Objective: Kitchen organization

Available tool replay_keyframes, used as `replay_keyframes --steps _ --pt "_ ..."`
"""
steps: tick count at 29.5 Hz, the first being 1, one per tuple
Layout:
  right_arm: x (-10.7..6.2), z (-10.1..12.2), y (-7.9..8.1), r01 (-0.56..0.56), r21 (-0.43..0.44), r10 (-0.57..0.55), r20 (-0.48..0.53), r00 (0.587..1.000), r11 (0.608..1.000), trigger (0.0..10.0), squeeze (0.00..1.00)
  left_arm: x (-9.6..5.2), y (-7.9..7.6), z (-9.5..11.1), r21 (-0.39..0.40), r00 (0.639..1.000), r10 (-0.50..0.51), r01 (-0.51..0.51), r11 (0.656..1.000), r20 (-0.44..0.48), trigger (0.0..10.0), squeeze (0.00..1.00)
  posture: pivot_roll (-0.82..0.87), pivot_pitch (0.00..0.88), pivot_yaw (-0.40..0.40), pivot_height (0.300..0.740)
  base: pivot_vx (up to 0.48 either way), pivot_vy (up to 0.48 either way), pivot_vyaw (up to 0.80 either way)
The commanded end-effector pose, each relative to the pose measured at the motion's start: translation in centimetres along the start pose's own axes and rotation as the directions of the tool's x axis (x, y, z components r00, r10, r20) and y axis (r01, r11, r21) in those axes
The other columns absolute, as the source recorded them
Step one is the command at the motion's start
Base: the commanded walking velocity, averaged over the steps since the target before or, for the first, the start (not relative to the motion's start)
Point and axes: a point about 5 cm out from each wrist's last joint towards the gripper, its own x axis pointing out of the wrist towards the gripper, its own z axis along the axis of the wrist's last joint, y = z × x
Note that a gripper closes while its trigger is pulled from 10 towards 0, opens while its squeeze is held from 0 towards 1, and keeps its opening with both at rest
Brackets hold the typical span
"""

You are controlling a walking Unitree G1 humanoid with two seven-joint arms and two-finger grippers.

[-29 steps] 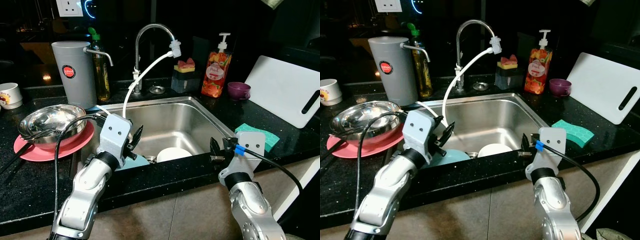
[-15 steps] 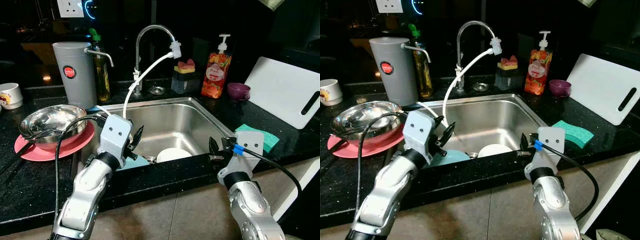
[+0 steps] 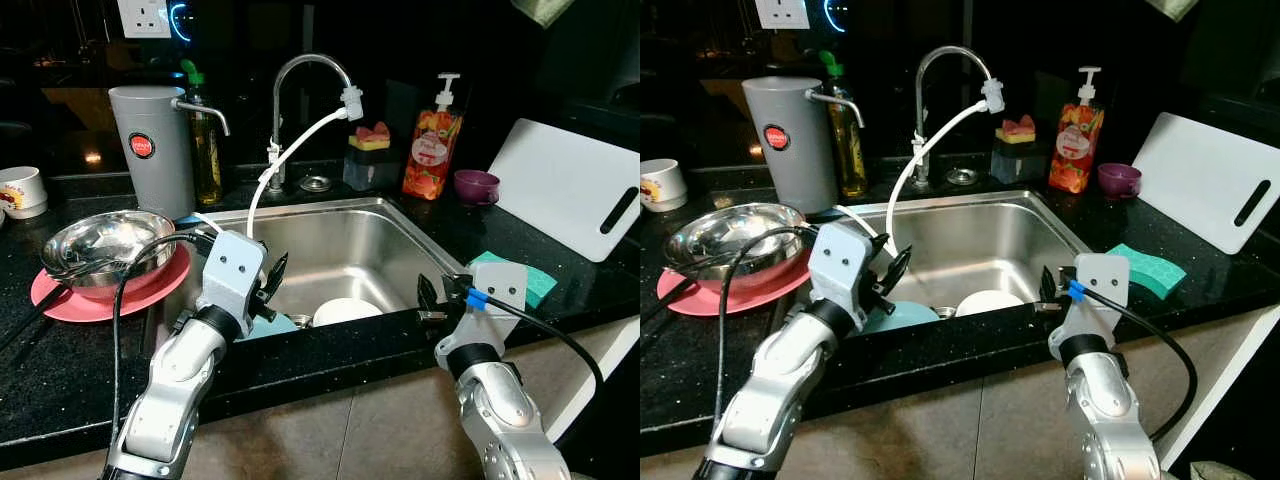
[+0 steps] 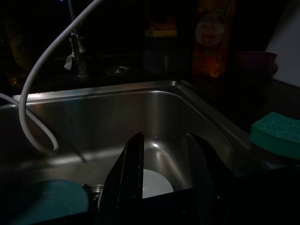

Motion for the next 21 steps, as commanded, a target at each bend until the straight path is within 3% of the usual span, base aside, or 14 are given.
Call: replay_keyframes --steps 1,21 --pt "0.14 -0.19 -0.05 0.001 -0.003 -0.001 -0.006 1.0 1.0 10.0 0.0 0.11 -0.4 -0.07 0.003 1.0 -0.01 0.01 1.0 0.002 10.0 0.0 0.03 0.035 -0.059 0.74 0.0 0.0 0.0" --pt "0.04 -0.13 -0.2 0.01 -0.004 -0.01 -0.006 1.0 1.0 10.0 0.0 0.26 -0.63 -0.1 -0.006 1.0 -0.012 0.012 1.0 0.004 10.0 0.0 0.03 0.042 -0.056 0.74 0.0 0.0 0.0"
